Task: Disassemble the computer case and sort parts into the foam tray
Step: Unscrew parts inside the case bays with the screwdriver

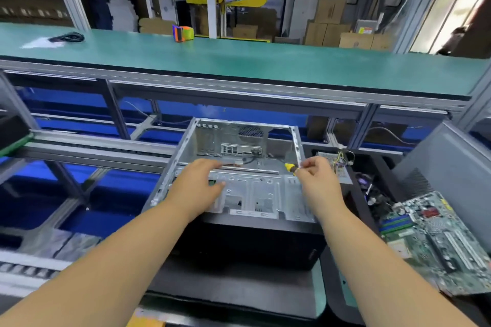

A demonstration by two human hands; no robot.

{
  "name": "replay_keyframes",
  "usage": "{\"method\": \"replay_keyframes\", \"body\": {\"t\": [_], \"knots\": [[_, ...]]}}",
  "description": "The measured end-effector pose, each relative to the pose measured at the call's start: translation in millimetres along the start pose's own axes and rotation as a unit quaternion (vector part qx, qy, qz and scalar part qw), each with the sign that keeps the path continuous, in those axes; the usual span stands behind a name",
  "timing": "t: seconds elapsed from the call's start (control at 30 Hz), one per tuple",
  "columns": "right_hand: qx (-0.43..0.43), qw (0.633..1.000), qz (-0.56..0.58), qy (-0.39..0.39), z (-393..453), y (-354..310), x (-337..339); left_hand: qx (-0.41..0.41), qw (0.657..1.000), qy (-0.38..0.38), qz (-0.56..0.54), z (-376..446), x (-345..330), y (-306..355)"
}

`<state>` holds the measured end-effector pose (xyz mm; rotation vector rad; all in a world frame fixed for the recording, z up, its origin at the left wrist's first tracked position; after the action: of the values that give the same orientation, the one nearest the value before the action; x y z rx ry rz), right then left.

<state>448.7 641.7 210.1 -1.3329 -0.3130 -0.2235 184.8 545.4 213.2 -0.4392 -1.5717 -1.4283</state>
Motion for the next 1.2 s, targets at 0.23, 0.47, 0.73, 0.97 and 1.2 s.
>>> {"method": "replay_keyframes", "body": {"t": [0.23,0.47,0.73,0.97,1.2], "knots": [[0.035,0.999,0.019,-0.024,5,-40,-53,0.009,0.999,-0.021,0.03,33,8,-38],[0.024,0.994,0.111,-0.01,16,-58,-93,-0.004,0.997,-0.053,-0.053,57,-3,-32],[0.111,0.982,0.152,0.021,21,-76,-119,-0.035,0.994,-0.083,-0.057,59,-14,-38],[0.2,0.978,0.012,-0.066,24,-97,-148,-0.072,0.993,-0.079,-0.046,62,-12,-33],[0.226,0.967,-0.066,-0.092,24,-97,-155,-0.068,0.993,-0.079,-0.05,65,-12,-32]]}}
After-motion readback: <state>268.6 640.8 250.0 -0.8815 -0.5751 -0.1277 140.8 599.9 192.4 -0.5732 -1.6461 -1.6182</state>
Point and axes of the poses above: each hand's wrist, its own z-axis towards the middle knuckle, its own x-axis out of the back of the hand, y = z × x, the point moved 7 cm from there along z, towards the middle knuckle, and after that the axes turned 9 degrees about x, right-handed, at the moved point
